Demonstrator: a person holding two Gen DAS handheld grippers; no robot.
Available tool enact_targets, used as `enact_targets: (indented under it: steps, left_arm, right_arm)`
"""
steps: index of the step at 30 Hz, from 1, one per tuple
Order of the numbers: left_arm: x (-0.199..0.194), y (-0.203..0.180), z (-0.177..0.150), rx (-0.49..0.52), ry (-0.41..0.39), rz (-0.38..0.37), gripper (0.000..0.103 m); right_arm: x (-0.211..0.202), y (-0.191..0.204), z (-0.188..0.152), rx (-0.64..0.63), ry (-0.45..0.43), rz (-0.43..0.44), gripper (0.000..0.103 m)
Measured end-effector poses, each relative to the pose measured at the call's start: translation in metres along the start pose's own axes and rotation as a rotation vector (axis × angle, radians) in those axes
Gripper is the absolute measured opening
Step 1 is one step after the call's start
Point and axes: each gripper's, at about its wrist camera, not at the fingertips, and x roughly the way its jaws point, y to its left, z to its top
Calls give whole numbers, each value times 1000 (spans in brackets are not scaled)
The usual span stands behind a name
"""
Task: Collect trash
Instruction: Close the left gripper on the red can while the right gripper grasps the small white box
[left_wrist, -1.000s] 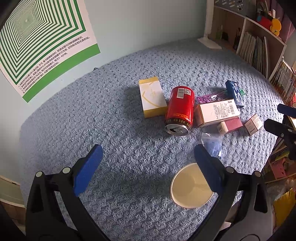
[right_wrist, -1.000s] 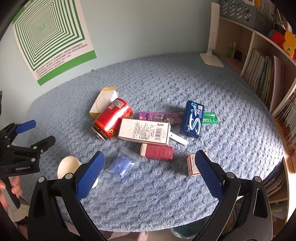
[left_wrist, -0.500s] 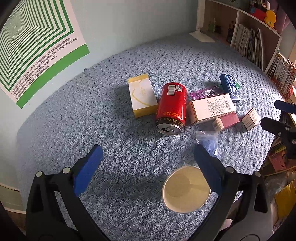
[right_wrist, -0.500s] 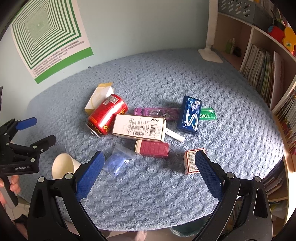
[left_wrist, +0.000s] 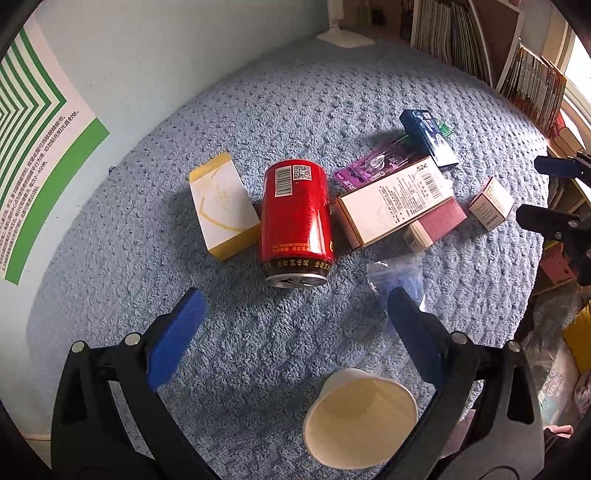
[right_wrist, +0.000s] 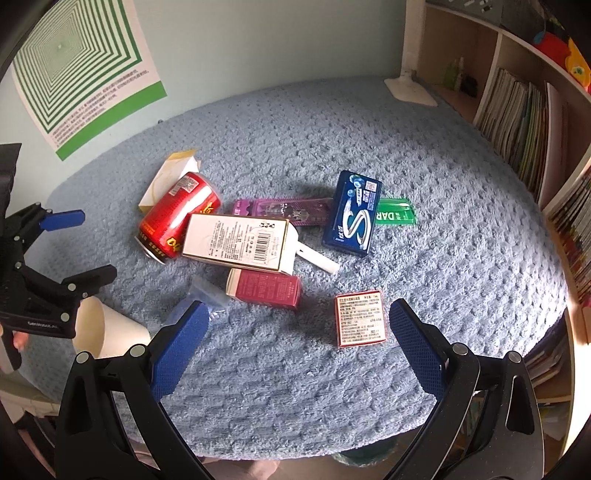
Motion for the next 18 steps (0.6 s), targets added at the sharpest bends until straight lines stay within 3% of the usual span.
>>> enact_targets:
  steps: [12, 16, 18]
  left_arm:
    - [52, 2, 23, 37, 77, 23, 96]
    - [64, 2, 29, 44, 90, 26, 96]
    - [69, 3, 31, 42, 96, 15, 91]
  right_arm:
    - [48, -40, -3, 16, 112, -83, 97]
    - [63, -48, -4, 23, 141, -73, 97]
    - [70, -49, -4, 18, 146, -67, 96]
